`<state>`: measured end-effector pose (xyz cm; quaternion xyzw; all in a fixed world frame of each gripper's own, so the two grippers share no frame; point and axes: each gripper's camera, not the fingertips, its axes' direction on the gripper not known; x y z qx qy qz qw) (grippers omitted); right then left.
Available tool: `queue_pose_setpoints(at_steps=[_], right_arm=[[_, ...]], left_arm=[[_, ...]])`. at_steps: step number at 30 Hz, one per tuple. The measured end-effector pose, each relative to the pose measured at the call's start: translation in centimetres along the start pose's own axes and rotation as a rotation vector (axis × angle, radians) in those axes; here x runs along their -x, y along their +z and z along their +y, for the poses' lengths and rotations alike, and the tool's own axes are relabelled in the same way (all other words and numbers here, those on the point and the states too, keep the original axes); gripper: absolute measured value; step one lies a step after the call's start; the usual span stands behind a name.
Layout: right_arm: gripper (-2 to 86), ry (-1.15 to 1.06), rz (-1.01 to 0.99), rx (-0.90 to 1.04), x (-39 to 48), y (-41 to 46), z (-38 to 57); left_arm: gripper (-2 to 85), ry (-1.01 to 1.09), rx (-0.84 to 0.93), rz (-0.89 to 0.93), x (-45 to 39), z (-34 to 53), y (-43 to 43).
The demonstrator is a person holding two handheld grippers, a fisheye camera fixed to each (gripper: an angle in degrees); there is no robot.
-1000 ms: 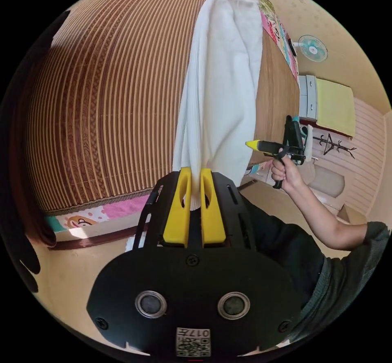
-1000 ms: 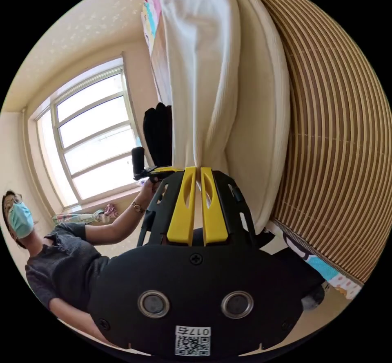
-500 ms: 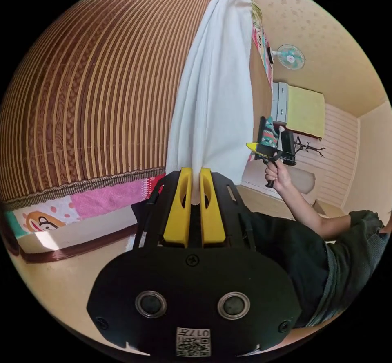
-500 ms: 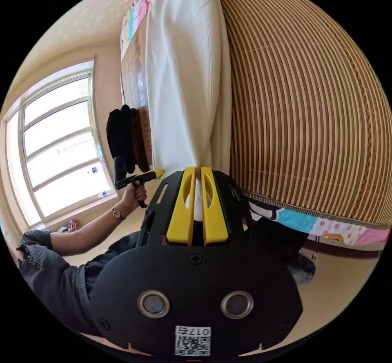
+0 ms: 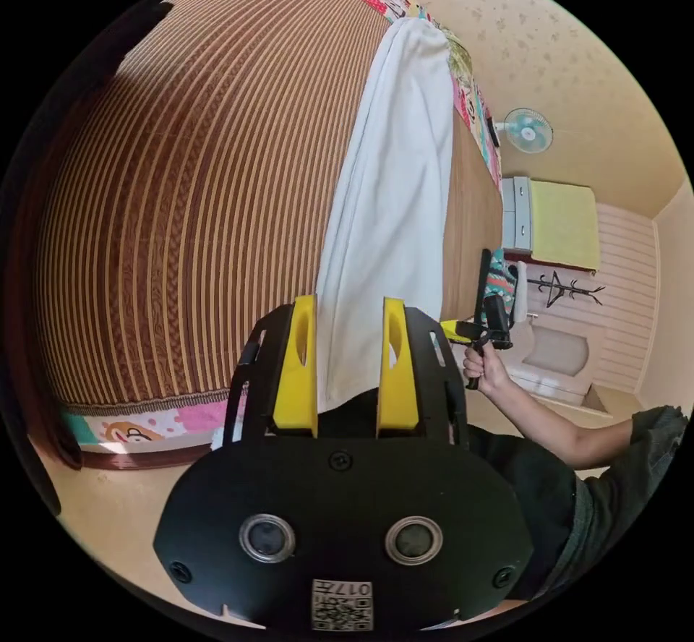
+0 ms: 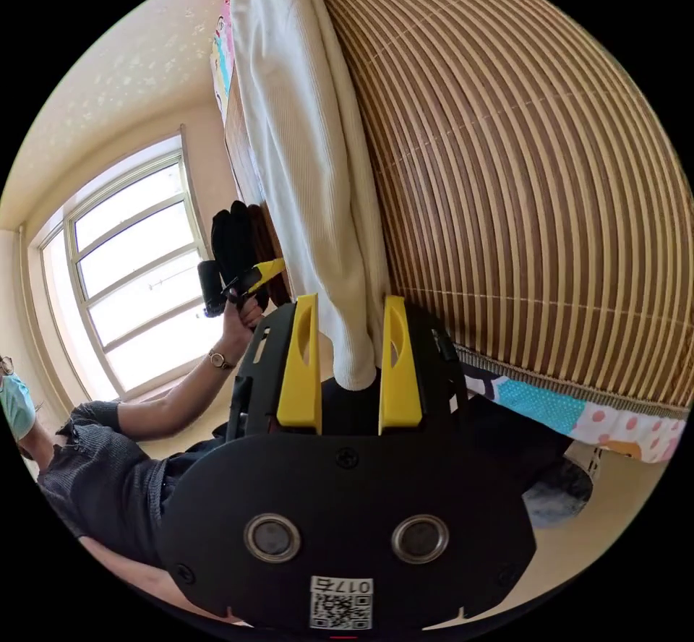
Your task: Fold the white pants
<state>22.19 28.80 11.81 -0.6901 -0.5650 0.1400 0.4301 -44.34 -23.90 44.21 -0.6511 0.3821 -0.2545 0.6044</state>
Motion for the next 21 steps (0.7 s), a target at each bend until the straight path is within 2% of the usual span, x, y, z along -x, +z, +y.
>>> queue_pose_setpoints(at_steps=[2, 4, 5, 6, 7, 9, 13, 15, 18, 21], right_arm=[[5.3, 0.004, 0.009, 0.017, 0.1, -0.3, 0.2], [4.2, -0.044, -0.003, 0.02, 1.0, -1.5, 1.2], [3.8, -0.102, 0.015, 0.0, 2.1, -2.8, 2.5], [3.5, -0.142, 0.049, -0.014, 2.7, -4.0, 4.1], [3.4, -0.141, 0.071, -0.021, 2.7, -4.6, 4.9], [3.5, -0.067, 0.117, -0.026, 0.7, -6.2, 7.8], [4.4, -0.002, 0.082, 0.027, -2.1, -6.7, 11.0], [6.9, 0.002, 0.102, 0.015, -2.5, -7.6, 12.2], [12.3, 0.013, 0.018, -0.006, -3.5, -8.5, 12.1], [15.0, 0.013, 0.016, 0.079, -4.3, -7.5, 10.9]], left_arm=[[9.8, 0.069, 0.157, -0.135, -1.3, -1.1, 2.6], [6.1, 0.155, 0.153, -0.185, -3.1, -0.1, 2.8], [5.4, 0.158, 0.151, -0.161, -3.4, 0.3, 2.6], [4.7, 0.164, 0.124, -0.039, -3.6, 1.2, 1.8], [4.4, 0.152, 0.095, 0.148, -3.5, 2.3, 1.0], [4.2, 0.11, 0.083, 0.269, -3.2, 4.3, 0.8], [4.4, -0.048, 0.157, 0.189, -2.7, 7.6, 3.4], [4.5, -0.073, 0.162, 0.124, -2.6, 8.0, 3.6], [4.2, -0.093, 0.184, 0.146, -2.1, 7.7, 3.7], [4.3, -0.063, 0.208, 0.146, -2.0, 7.5, 3.2]])
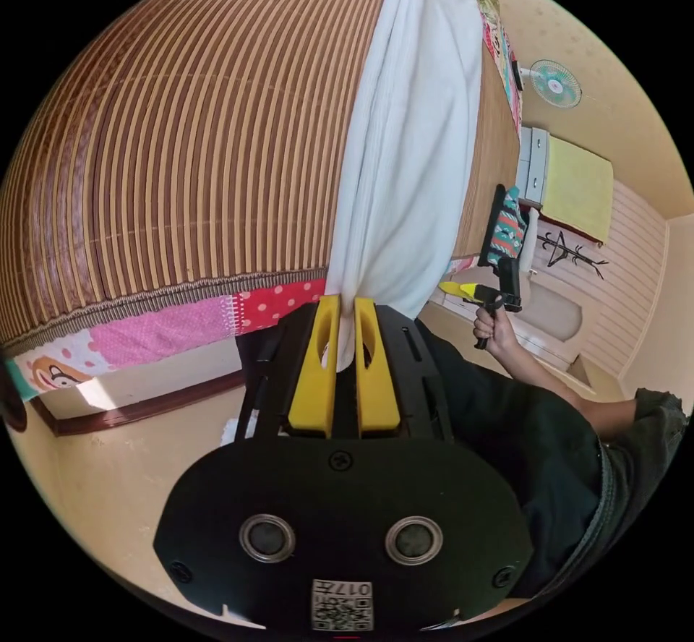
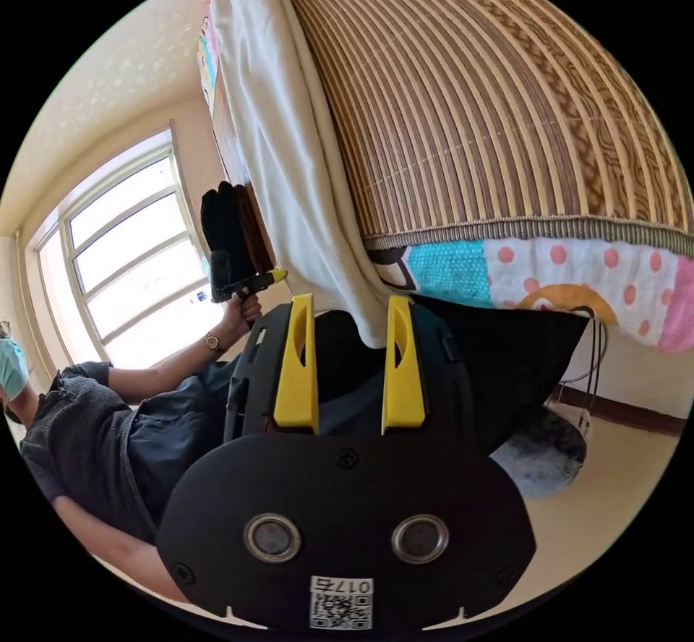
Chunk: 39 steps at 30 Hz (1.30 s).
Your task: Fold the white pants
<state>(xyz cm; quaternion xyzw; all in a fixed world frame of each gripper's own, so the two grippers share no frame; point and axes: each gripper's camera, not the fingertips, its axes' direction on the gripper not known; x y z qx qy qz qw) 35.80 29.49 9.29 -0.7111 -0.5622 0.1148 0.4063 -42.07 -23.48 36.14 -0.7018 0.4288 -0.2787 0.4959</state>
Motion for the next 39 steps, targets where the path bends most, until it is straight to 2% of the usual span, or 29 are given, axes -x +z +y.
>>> queue_pose_setpoints(at_steps=[3, 7, 11, 14, 16, 20, 21, 23, 26, 29, 34, 35, 37, 39], right_arm=[[16.8, -0.013, -0.003, 0.116, -0.8, 1.7, -1.1], [17.0, -0.015, -0.025, 0.181, -1.7, 3.1, -1.6], [13.8, 0.004, -0.071, 0.131, -2.2, 2.3, -1.4], [8.3, -0.038, -0.084, 0.168, -1.8, 1.4, -0.1], [5.7, -0.069, -0.166, 0.174, -0.9, 0.2, 0.8], [3.5, -0.19, -0.389, 0.117, 3.9, -5.2, 4.5], [3.2, -0.183, -0.456, 0.073, 5.1, -7.1, 6.1], [2.9, -0.138, -0.528, 0.01, 6.6, -9.3, 9.1], [2.6, -0.031, -0.604, 0.018, 8.2, -10.4, 13.0], [2.3, 0.112, -0.808, -0.046, 8.0, -11.2, 14.3], [2.1, 0.322, -0.996, -0.171, 6.5, -12.5, 7.4], [2.1, 0.37, -1.025, -0.192, 6.4, -12.8, 4.6], [2.2, 0.362, -1.044, -0.237, 7.2, -14.1, -0.5], [2.4, 0.298, -0.987, -0.286, 9.2, -17.0, -7.7]], left_arm=[[6.6, 0.051, 0.033, -0.04, -0.4, 0.3, -0.6], [12.8, 0.118, 0.171, -0.099, -0.7, 0.6, 0.6], [12.9, 0.122, 0.19, -0.1, -0.7, -0.5, 1.1], [9.0, 0.165, 0.282, -0.125, -1.1, -1.8, 1.5], [5.3, 0.232, 0.329, -0.038, -2.1, -1.9, 1.0], [4.2, 0.366, 0.342, 0.079, -5.4, -0.4, -2.8], [4.1, 0.385, 0.325, 0.164, -6.5, 0.3, -4.9], [4.0, 0.401, 0.291, 0.278, -7.9, 2.0, -8.0], [4.0, 0.365, 0.267, 0.434, -9.7, 5.0, -11.1], [4.1, 0.238, 0.298, 0.553, -10.4, 6.9, -11.1], [4.2, -0.017, -0.022, 0.905, -9.3, 2.9, -12.3], [4.2, -0.044, -0.048, 0.93, -9.1, 1.8, -12.3], [4.2, -0.14, -0.121, 1.018, -9.1, -3.1, -12.4], [4.2, -0.136, -0.187, 1.037, -10.2, -7.5, -13.4]])
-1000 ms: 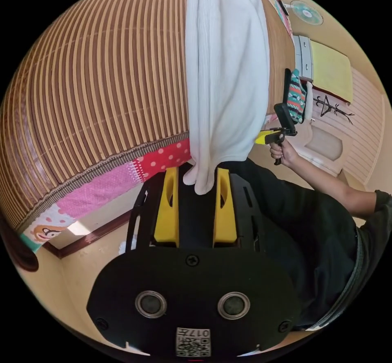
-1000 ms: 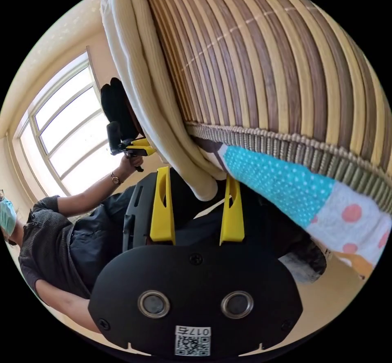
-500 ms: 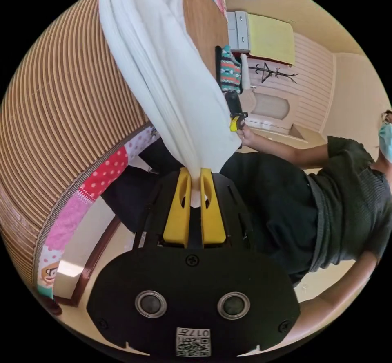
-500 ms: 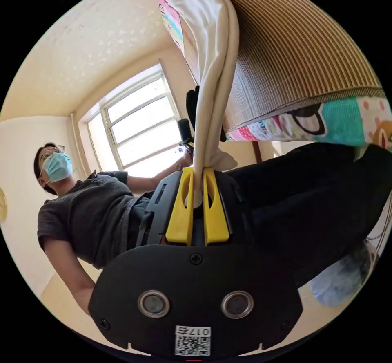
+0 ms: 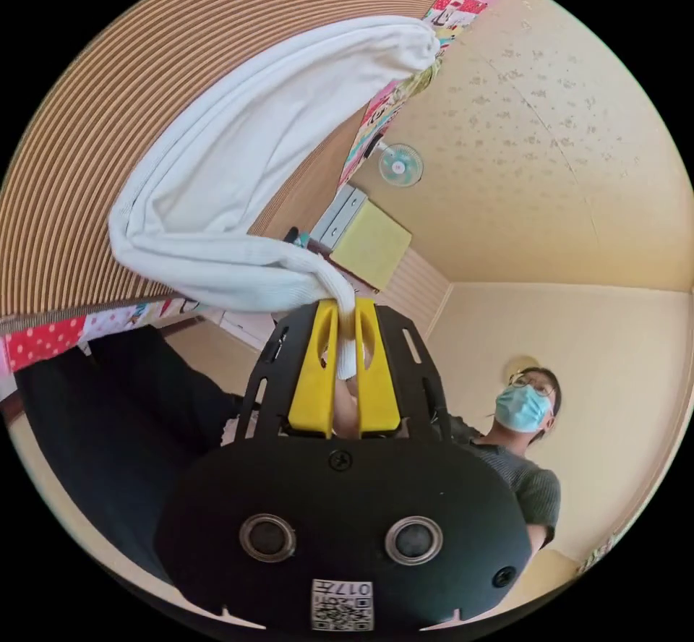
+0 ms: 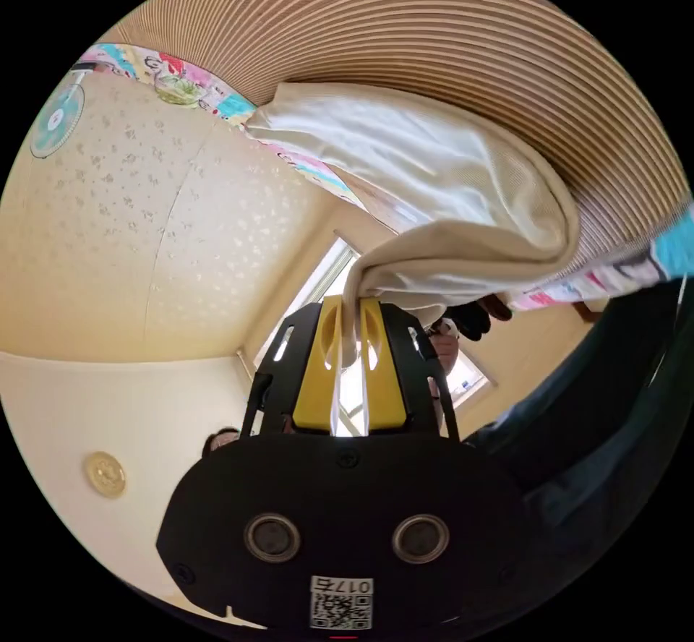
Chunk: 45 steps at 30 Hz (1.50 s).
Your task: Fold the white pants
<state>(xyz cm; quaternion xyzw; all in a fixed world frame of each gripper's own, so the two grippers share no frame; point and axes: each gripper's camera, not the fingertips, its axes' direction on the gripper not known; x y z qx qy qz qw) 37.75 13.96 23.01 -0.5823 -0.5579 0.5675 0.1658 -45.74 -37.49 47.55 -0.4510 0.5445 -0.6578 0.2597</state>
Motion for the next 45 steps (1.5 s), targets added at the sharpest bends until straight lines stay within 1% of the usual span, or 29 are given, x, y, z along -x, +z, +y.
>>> queue_pose_setpoints(at_steps=[2, 4, 6, 8, 9, 11, 13, 15, 16, 17, 18, 19, 20, 21, 22, 25, 28, 30, 32, 33, 35, 37, 38, 39, 40, 41, 42, 44, 45], right_arm=[[2.8, -0.073, 0.057, -0.022, 3.4, 2.0, -4.4], [3.5, -0.134, 0.048, -0.038, 5.8, 4.2, -8.3], [5.3, -0.218, 0.014, -0.044, 7.9, 7.2, -12.7], [8.8, -0.279, 0.041, -0.03, 8.8, 8.7, -15.3], [12.5, -0.316, 0.084, -0.033, 9.3, 9.1, -16.2], [15.4, -0.393, 0.149, -0.049, 10.2, 9.2, -16.0], [16.0, -0.529, 0.235, -0.032, 11.3, 9.3, -14.2], [16.0, -0.615, 0.499, -0.013, 10.6, 9.4, -10.8], [16.2, -0.62, 0.577, -0.015, 10.1, 9.4, -10.0], [16.7, -0.616, 0.716, -0.021, 8.5, 9.3, -8.6], [17.5, -0.601, 0.819, -0.017, 6.7, 9.2, -7.8], [17.8, -0.588, 0.861, -0.009, 5.7, 9.1, -7.6], [18.7, -0.559, 0.919, 0.017, 3.7, 9.2, -7.5], [19.3, -0.529, 0.946, 0.064, 1.7, 9.5, -7.9], [19.5, -0.513, 0.951, 0.092, 0.7, 9.7, -8.1], [17.9, -0.464, 0.92, 0.185, -2.7, 10.8, -9.6], [13.4, -0.385, 0.878, 0.19, -3.6, 10.9, -11.1], [9.0, -0.319, 0.738, 0.247, -3.0, 10.8, -12.0], [7.5, -0.363, 0.591, 0.283, -0.6, 11.1, -11.3], [6.9, -0.434, 0.493, 0.272, 1.9, 11.1, -9.8], [6.3, -0.522, 0.361, 0.246, 5.2, 10.4, -7.1], [5.9, -0.538, 0.314, 0.273, 6.5, 10.5, -5.2], [5.8, -0.512, 0.358, 0.278, 6.2, 10.6, -4.4], [5.7, -0.459, 0.442, 0.247, 5.2, 10.0, -3.9], [5.6, -0.428, 0.48, 0.226, 4.5, 9.5, -3.8], [5.5, -0.358, 0.506, 0.201, 2.7, 8.4, -3.4], [5.5, -0.297, 0.464, 0.21, 0.7, 7.5, -2.7], [5.4, -0.235, 0.406, 0.214, -1.7, 5.9, -0.6], [5.4, -0.168, 0.403, 0.215, -3.3, 4.8, 1.3]], left_arm=[[4.3, 0.022, -0.066, -0.049, -2.2, -4.1, 1.6], [4.4, 0.103, -0.12, -0.112, -5.8, -9.2, 4.1], [4.6, 0.165, -0.151, -0.138, -7.9, -12.6, 5.7], [5.4, 0.201, -0.181, -0.171, -9.3, -15.4, 6.6], [7.3, 0.213, -0.21, -0.213, -9.8, -16.7, 6.8], [11.7, 0.235, -0.242, -0.263, -10.4, -17.7, 6.6], [13.8, 0.377, -0.286, -0.291, -12.0, -16.3, 5.7], [13.8, 0.489, -0.296, -0.333, -13.0, -13.9, 5.1], [14.3, 0.5, -0.285, -0.398, -12.9, -12.4, 4.9], [14.8, 0.493, -0.276, -0.441, -12.6, -11.6, 4.9], [15.4, 0.47, -0.247, -0.543, -11.6, -10.3, 5.0], [15.9, 0.442, -0.21, -0.658, -10.3, -9.1, 5.4], [16.0, 0.427, -0.188, -0.713, -9.6, -8.6, 5.7], [16.1, 0.39, -0.138, -0.814, -7.9, -7.9, 6.3], [16.3, 0.351, -0.074, -0.875, -6.1, -7.6, 7.1], [15.7, 0.304, 0.075, -0.936, -3.0, -7.6, 9.2], [13.5, 0.267, 0.088, -0.953, -3.3, -8.2, 9.7], [11.9, 0.171, 0.152, -0.914, -3.4, -9.4, 9.9], [8.4, 0.154, 0.237, -0.843, -5.1, -10.4, 10.0], [8.0, 0.196, 0.289, -0.759, -7.2, -10.6, 10.3], [7.7, 0.303, 0.307, -0.583, -11.6, -10.0, 10.0], [7.8, 0.409, 0.262, -0.313, -16.5, -7.9, 8.6], [7.8, 0.421, 0.261, -0.303, -17.2, -7.3, 8.5], [7.8, 0.423, 0.26, -0.359, -17.9, -6.1, 8.6], [7.8, 0.365, 0.241, -0.459, -17.4, -5.1, 8.4], [7.7, 0.319, 0.225, -0.508, -16.8, -4.6, 8.1], [7.6, 0.249, 0.198, -0.573, -15.2, -3.3, 7.6], [7.5, 0.156, 0.207, -0.527, -12.3, -0.9, 6.9], [7.4, 0.085, 0.21, -0.465, -10.5, 1.1, 6.1]])
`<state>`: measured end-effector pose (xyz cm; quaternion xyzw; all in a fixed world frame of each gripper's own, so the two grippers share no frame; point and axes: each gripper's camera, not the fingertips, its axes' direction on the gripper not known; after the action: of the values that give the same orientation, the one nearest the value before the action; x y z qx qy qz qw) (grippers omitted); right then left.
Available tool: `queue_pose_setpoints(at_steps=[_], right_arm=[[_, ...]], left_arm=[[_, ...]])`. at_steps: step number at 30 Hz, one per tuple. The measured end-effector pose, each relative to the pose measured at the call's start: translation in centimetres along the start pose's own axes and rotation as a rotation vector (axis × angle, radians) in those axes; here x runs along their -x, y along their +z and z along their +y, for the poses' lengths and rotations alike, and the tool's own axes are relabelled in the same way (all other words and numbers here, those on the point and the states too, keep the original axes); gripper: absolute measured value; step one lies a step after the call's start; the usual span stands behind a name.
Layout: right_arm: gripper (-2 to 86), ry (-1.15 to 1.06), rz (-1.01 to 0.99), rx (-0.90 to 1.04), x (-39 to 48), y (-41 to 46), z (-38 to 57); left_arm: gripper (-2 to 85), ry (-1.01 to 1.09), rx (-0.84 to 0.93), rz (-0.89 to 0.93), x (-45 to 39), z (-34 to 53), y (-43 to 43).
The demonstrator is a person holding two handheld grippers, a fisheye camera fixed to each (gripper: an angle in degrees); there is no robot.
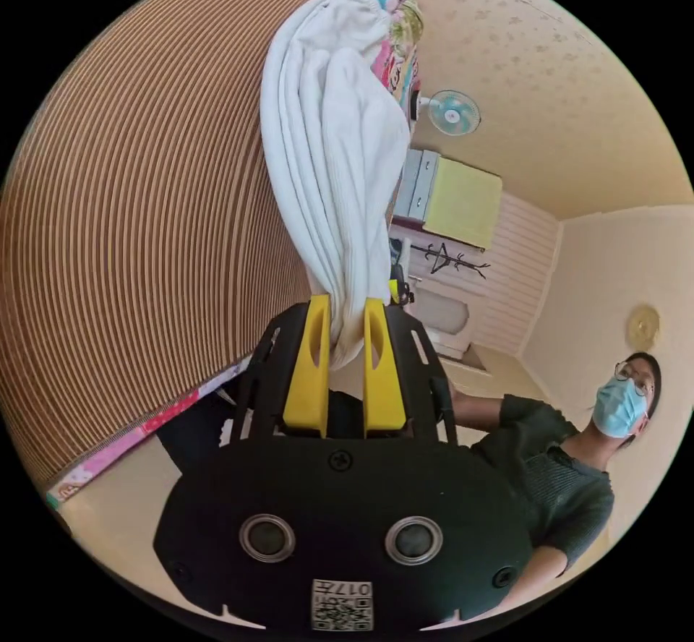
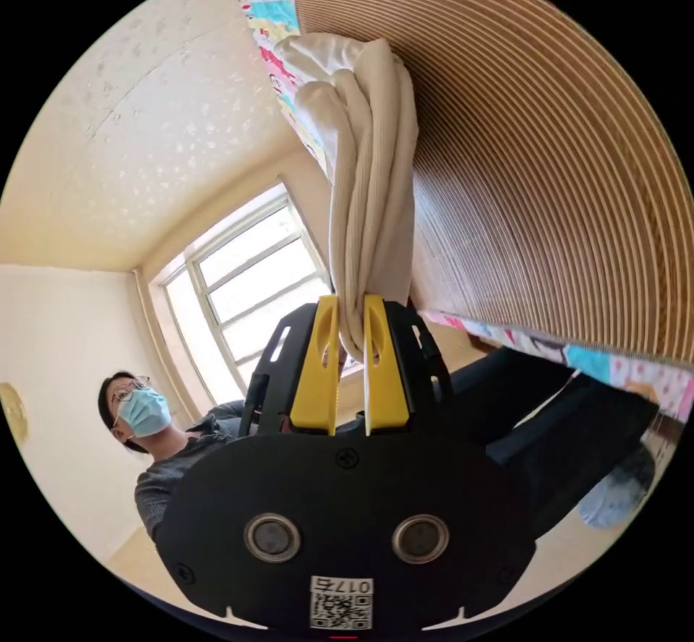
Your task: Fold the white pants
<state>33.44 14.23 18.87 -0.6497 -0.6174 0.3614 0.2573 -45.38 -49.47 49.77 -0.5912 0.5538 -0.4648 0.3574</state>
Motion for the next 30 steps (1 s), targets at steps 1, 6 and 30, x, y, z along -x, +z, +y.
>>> queue_pose_setpoints(at_steps=[1, 6, 30], right_arm=[[5.5, 0.04, 0.0, 0.009, -0.7, 0.0, 1.3], [5.8, 0.421, -0.207, -0.052, -3.7, 0.8, 13.2], [17.4, -0.273, 0.54, -0.161, 3.3, -2.4, -15.3]], left_arm=[[7.3, -0.068, 0.013, 0.052, 1.4, 2.5, 0.3], [7.4, -0.334, 0.058, 0.313, 2.5, 12.9, 1.6], [14.0, 0.099, -0.278, -0.21, -4.0, -6.0, 1.2]])
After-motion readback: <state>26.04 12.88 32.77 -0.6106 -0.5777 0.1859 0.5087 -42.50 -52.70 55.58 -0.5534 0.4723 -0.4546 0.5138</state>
